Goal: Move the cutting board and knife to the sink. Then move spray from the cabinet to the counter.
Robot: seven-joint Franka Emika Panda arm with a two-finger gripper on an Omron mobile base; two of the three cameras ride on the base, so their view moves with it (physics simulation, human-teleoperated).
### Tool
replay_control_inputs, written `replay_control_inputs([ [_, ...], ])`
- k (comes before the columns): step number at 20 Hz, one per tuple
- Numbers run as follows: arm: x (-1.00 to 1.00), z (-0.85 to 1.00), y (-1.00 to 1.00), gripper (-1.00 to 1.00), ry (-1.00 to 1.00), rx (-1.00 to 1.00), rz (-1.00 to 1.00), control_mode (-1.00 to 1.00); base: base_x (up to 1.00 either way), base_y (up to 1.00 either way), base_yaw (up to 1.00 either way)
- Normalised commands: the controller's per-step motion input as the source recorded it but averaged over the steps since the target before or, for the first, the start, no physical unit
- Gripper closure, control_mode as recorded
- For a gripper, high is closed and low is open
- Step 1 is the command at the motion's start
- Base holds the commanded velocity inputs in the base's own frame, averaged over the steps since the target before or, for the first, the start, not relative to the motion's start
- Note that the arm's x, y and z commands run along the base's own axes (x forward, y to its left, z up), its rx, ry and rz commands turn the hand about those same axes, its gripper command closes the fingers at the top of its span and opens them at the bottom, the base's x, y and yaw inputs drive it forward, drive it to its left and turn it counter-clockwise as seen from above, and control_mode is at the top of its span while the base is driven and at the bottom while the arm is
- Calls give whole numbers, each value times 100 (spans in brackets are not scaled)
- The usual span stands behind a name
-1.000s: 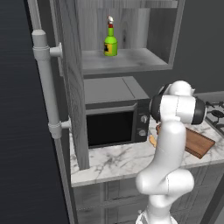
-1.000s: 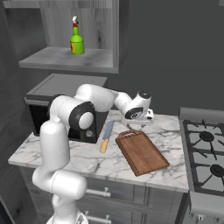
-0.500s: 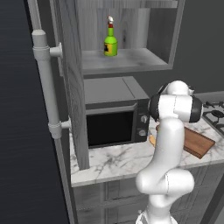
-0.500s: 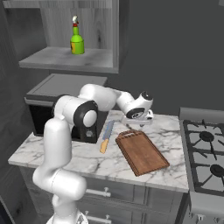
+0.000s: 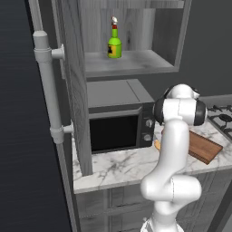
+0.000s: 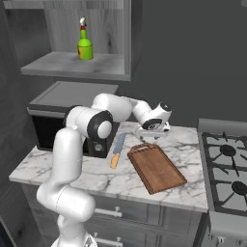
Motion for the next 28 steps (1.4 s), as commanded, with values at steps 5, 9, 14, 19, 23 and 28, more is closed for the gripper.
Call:
replay_control_inputs([
  [5, 14, -17, 0, -100, 0, 3, 4, -100, 0, 0, 0],
  [9, 10, -16, 0, -100, 0, 2, 2, -100, 0, 0, 0],
  [14, 15, -10, 3, -100, 0, 2, 0, -100, 0, 0, 0],
  [19, 15, -6, 4, -100, 3, 5, 0, -100, 0, 0, 0],
  [23, 9, -2, 5, -100, 6, 6, 0, -100, 0, 0, 0],
  [28, -1, -2, 0, -100, 14, 7, 0, -100, 0, 0, 0],
])
